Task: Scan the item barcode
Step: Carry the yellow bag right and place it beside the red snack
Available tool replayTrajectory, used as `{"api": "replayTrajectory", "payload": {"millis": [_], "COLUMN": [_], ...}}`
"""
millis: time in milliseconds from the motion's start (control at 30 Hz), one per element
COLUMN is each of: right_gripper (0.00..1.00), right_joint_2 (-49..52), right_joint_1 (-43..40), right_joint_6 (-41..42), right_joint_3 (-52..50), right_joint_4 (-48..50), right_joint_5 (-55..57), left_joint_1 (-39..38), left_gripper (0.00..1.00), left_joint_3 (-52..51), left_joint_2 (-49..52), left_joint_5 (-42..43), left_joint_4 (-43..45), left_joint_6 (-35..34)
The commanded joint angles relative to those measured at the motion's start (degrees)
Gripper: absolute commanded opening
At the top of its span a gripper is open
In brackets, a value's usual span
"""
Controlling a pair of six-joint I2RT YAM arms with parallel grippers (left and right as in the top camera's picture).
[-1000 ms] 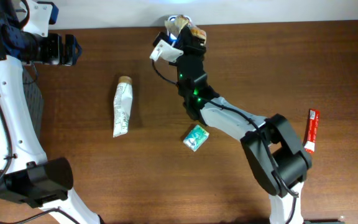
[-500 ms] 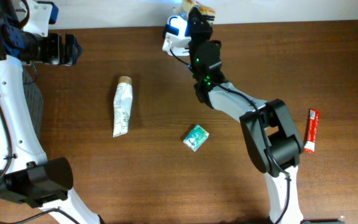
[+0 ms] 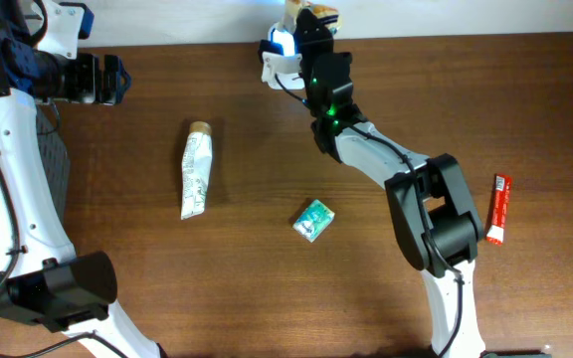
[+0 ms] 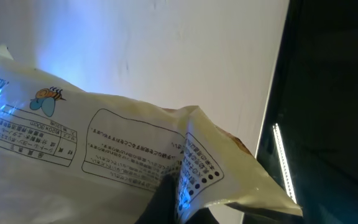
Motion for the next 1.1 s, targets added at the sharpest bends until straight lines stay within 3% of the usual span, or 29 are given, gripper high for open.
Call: {"api": "replayTrajectory", "payload": {"millis": [0,400,500,667,767,900,933,1067], "right_gripper": [0.04,0.04,0.04,0.04,0.04,0.04,0.04,0.04], "right_joint_2": [0.1,-0.7,-6.4,-27.4,-43.7,-56.6,-58.0,-54.7], "right_joint_1": [-1.3,-1.8,-0.5,2.5,1.3,-9.2,-15.1,-32.7], "right_joint_6": [-0.7,-2.6,1.6,37.2,64.9,94.1,99.7,100.9], "right_joint_3": [1.8,1.8,1.6,1.6,1.6,1.6,1.6,-1.7], "right_joint_4": [0.8,0.9,-1.5,-31.5,-65.5,-90.2,-96.2,-104.6], "right_joint_5": [-2.1,-2.1,5.0,21.9,9.9,-3.1,-3.4,-15.4], "left_joint_1": [0.3,0.3,0.3,0.3,0.3,0.3,0.3,0.3], "left_gripper": [0.99,0.99,0.99,0.99,0.99,0.99,0.99,0.99], "left_joint_3": [0.3,0.3,0.3,0.3,0.3,0.3,0.3,0.3], "left_joint_2": [-0.9,-0.9,-0.9,-0.9,-0.9,-0.9,-0.9,-0.9], "left_joint_5": [0.1,0.1,0.1,0.1,0.1,0.1,0.1,0.1], "left_joint_4": [0.1,0.1,0.1,0.1,0.1,0.1,0.1,0.1], "left_joint_6": [0.7,0.7,0.7,0.7,0.7,0.7,0.7,0.7]}}
